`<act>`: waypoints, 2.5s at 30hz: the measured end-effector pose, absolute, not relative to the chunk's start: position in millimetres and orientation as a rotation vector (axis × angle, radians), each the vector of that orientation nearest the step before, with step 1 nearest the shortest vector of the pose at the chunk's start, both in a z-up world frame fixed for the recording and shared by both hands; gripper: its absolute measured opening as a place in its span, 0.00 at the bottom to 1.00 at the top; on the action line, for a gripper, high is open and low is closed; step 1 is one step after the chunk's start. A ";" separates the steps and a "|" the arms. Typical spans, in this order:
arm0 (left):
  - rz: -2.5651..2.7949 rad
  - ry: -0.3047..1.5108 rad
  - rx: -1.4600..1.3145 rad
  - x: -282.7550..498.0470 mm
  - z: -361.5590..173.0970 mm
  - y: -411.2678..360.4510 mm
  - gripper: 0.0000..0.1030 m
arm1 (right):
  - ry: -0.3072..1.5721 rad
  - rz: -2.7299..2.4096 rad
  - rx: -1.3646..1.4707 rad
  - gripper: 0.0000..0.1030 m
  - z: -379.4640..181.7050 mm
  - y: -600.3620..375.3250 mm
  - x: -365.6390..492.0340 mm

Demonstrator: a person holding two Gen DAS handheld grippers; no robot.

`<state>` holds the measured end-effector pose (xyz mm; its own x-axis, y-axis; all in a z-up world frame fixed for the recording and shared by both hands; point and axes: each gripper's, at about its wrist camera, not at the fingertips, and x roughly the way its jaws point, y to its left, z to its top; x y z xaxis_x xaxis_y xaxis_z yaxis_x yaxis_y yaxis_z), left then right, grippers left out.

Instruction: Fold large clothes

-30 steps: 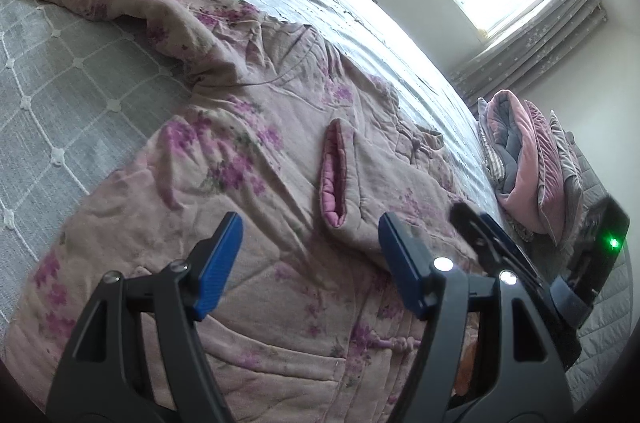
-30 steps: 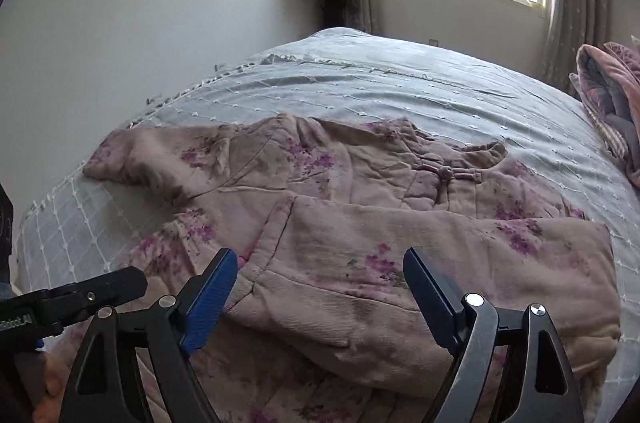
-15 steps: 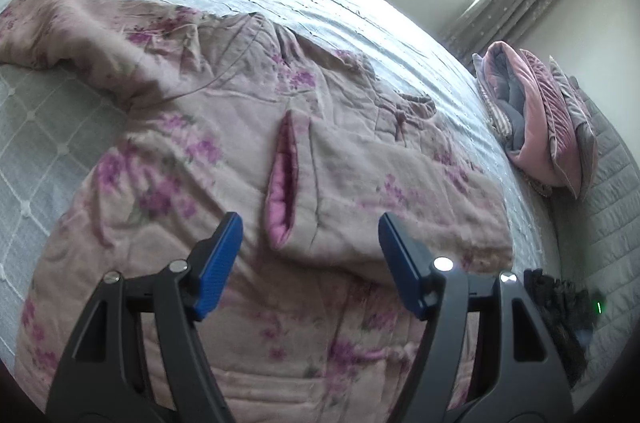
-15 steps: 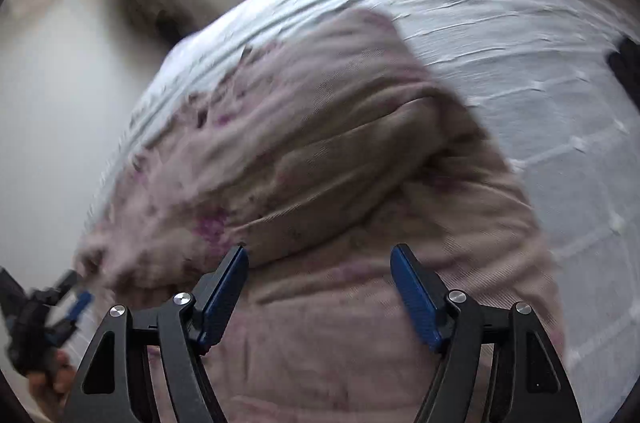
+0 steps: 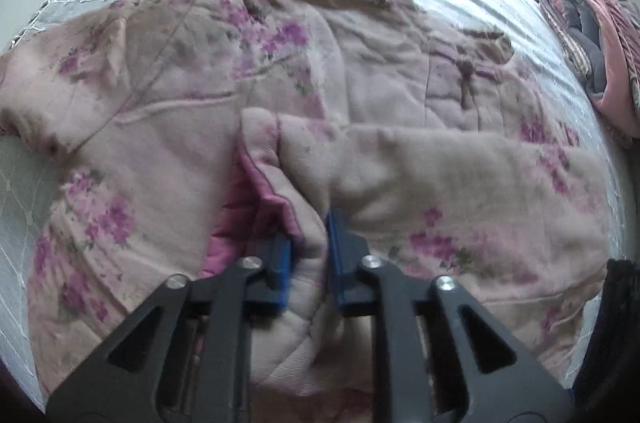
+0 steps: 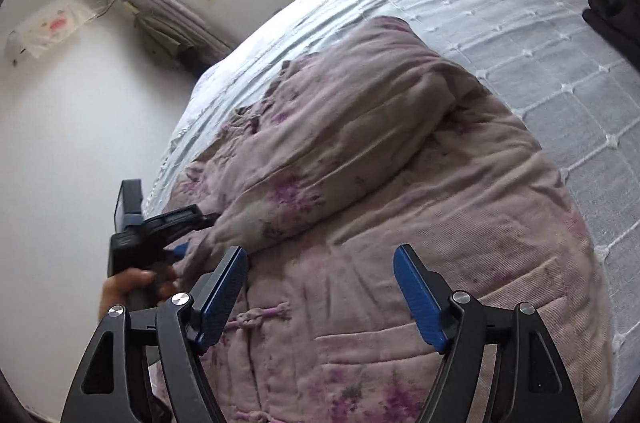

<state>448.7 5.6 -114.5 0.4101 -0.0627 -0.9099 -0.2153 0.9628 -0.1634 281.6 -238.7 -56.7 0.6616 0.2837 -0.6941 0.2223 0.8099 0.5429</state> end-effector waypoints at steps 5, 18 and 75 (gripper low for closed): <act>0.090 0.984 -0.259 455.4 -56.1 15.3 0.13 | 0.865 0.034 0.605 0.75 -54.6 -237.6 279.1; 0.135 0.998 -0.218 472.1 -137.1 56.5 0.17 | 0.887 0.023 0.626 0.75 -60.7 -244.5 279.8; 0.816 0.784 -0.586 390.2 -132.7 483.1 0.12 | 0.998 0.028 0.446 0.75 -79.9 -203.4 292.1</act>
